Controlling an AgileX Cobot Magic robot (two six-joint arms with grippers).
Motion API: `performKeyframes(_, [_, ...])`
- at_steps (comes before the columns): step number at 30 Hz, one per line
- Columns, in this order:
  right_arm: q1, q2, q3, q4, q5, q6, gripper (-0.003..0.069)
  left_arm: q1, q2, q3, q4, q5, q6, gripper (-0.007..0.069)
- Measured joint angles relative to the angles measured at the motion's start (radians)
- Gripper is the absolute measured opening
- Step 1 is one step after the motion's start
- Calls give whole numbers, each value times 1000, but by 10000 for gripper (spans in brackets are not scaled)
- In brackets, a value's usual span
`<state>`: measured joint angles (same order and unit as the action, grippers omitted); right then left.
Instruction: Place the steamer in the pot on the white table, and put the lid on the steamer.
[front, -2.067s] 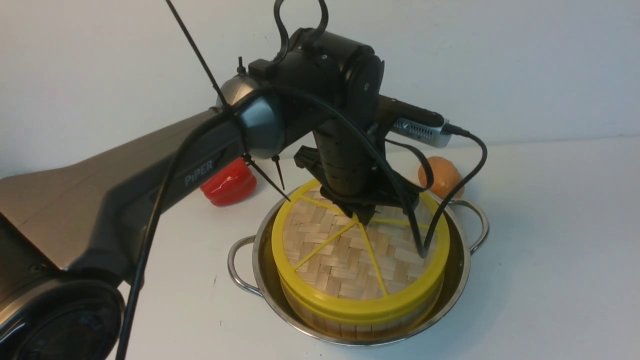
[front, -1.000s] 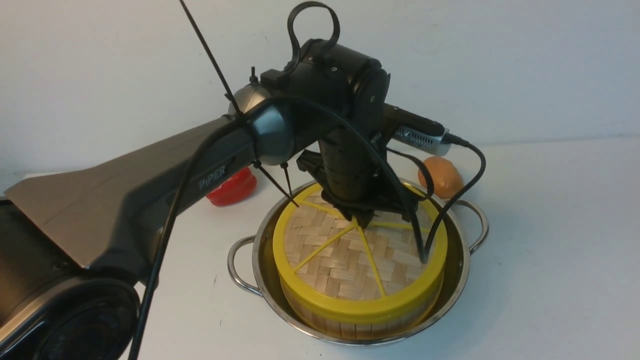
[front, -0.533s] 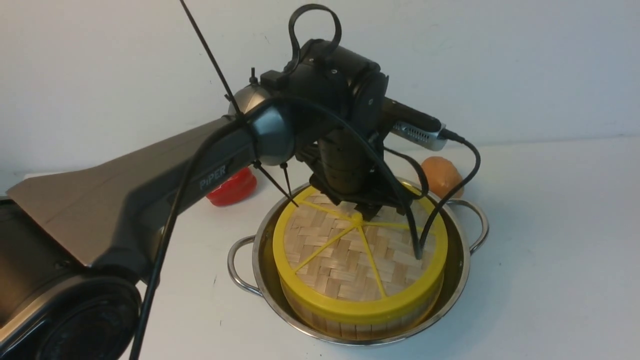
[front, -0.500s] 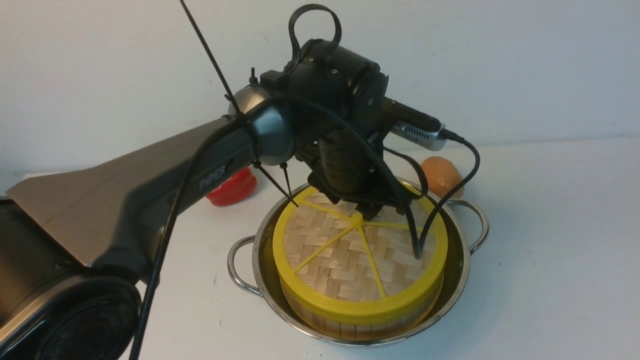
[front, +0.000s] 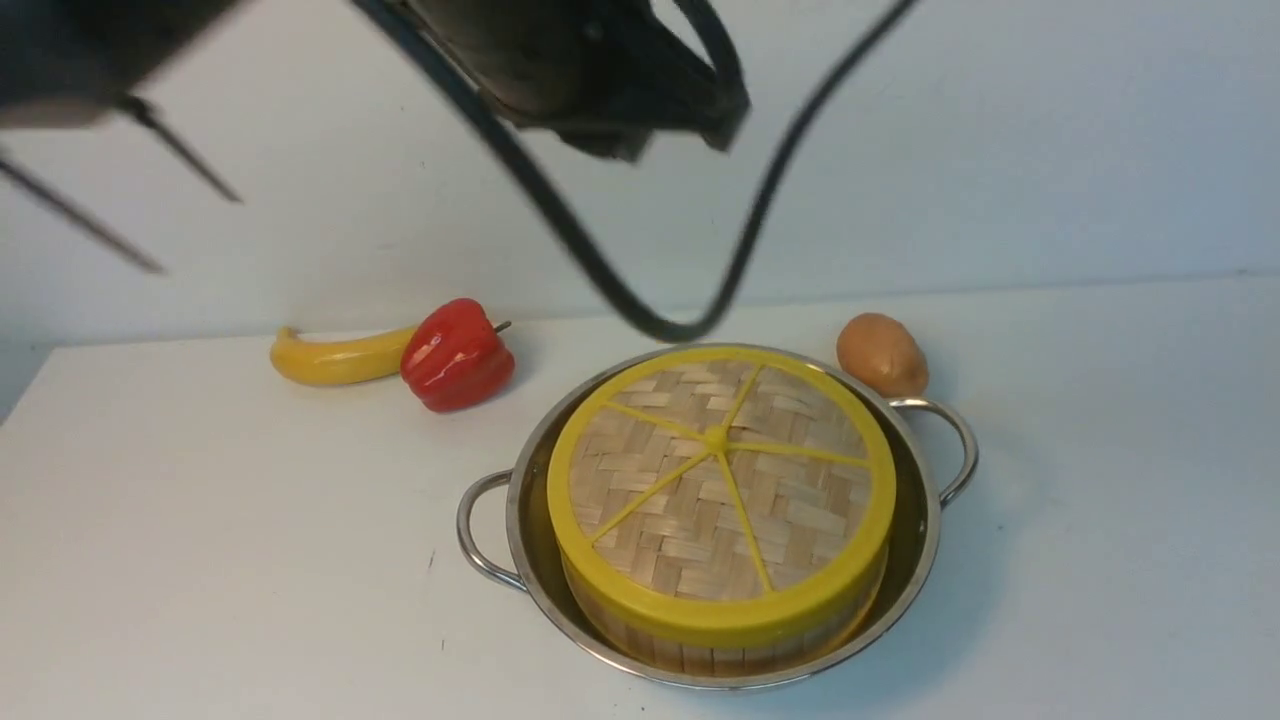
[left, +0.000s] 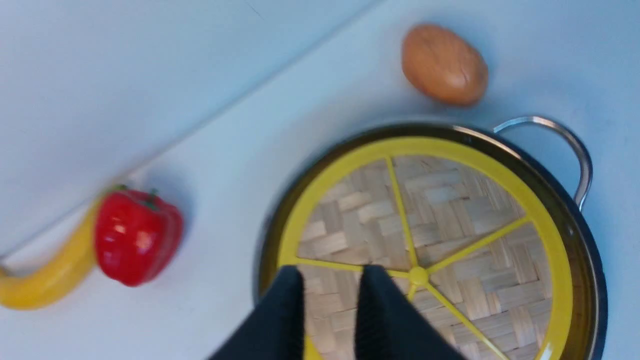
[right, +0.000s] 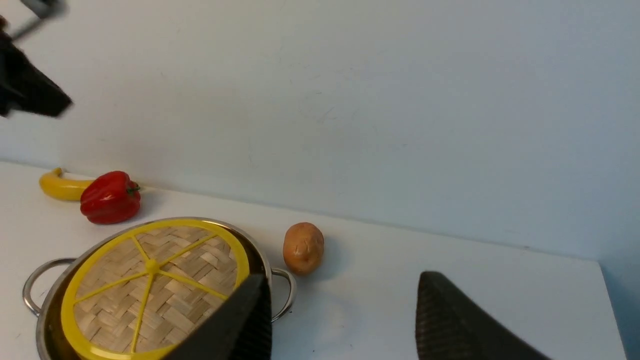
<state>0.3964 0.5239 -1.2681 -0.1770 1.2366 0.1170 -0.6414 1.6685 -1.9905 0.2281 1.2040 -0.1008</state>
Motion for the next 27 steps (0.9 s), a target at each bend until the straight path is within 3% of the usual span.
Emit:
performKeyframes(3, [0, 1, 17, -42, -1, 0, 391, 0, -144, 65, 33, 4, 0, -14])
performKeyframes(7, [0, 2, 78, -76, -2, -1, 342, 0, -330, 240, 61, 4, -6, -24])
performKeyframes(10, [0, 1, 150, -108, -1, -4, 250, 0, -519, 493, 77, -96, -25, -24])
performKeyframes(12, [0, -11, 209, -137, -1, -4, 139, 0, -671, 706, 82, -188, -67, -24])
performKeyframes(14, [0, -21, 231, -154, -1, -4, 85, 0, -722, 777, 83, -225, -92, -24])
performKeyframes(16, [0, -57, 272, -186, -1, -4, 7, 0, -888, 987, 93, -300, -172, -24])
performKeyframes(21, [0, -157, 320, -206, -90, -4, -7, 0, -1163, 1268, 153, -389, -329, -24])
performKeyframes(27, [0, -276, 410, -160, -232, -38, -7, 0, -1351, 1420, 187, -416, -354, -24])
